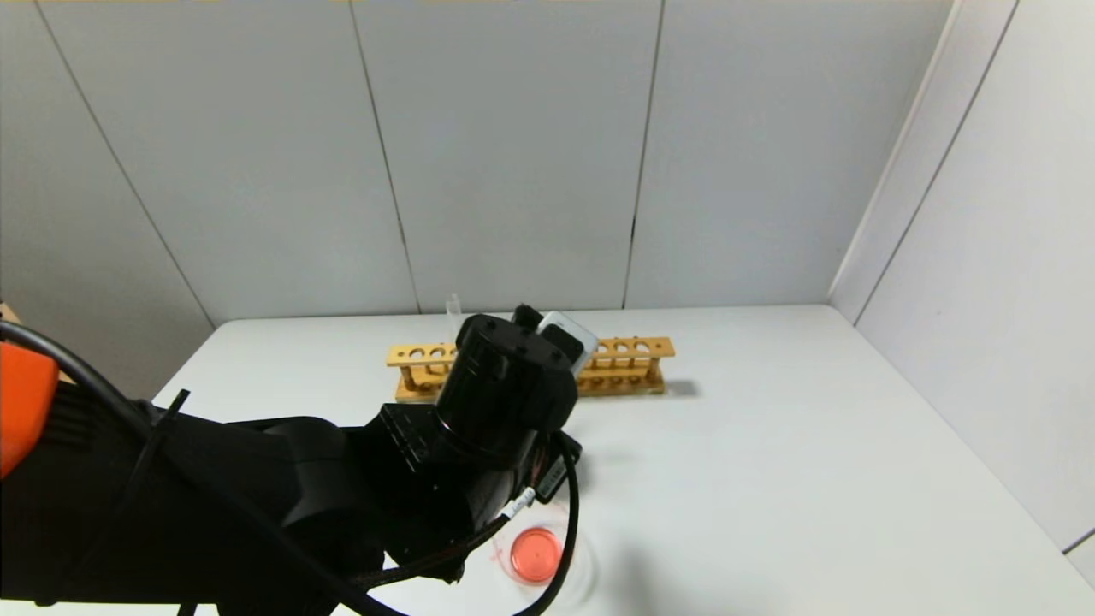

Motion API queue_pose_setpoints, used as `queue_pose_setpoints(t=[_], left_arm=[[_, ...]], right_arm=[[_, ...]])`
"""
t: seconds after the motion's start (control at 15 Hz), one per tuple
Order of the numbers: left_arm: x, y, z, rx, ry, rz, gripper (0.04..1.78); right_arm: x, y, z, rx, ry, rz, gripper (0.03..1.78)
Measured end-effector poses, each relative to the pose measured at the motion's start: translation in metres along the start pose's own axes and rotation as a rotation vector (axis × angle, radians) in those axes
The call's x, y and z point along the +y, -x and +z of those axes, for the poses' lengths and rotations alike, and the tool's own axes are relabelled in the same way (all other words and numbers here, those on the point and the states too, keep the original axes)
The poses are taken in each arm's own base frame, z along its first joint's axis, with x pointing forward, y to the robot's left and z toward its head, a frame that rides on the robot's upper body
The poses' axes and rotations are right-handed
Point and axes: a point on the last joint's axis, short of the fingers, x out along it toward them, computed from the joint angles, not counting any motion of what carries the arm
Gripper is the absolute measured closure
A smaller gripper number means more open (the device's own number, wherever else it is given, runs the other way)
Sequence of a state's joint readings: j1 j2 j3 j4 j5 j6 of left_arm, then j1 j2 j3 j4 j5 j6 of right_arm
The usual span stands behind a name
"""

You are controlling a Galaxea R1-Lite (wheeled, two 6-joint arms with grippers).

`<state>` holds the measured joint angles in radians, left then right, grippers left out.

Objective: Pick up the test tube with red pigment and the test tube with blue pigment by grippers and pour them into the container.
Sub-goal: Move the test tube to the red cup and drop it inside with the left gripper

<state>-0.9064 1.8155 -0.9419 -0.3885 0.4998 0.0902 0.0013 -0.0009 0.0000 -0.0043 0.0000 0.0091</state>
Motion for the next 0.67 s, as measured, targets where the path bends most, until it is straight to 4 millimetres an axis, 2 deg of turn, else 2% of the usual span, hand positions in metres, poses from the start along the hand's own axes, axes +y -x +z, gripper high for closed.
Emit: queue_pose_setpoints(t=[0.27, 0.67], left_arm=[[0.024, -0.008, 0.009, -0.141, 0.185, 0.063, 1.47], [0.045, -0.021, 0.016, -0.244, 0.286, -0.021, 1.47]], right_arm=[[0.0, 0.0, 0.0, 0.0, 0.0, 0.0, 0.06], [0.0, 0.0, 0.0, 0.0, 0.0, 0.0, 0.06]])
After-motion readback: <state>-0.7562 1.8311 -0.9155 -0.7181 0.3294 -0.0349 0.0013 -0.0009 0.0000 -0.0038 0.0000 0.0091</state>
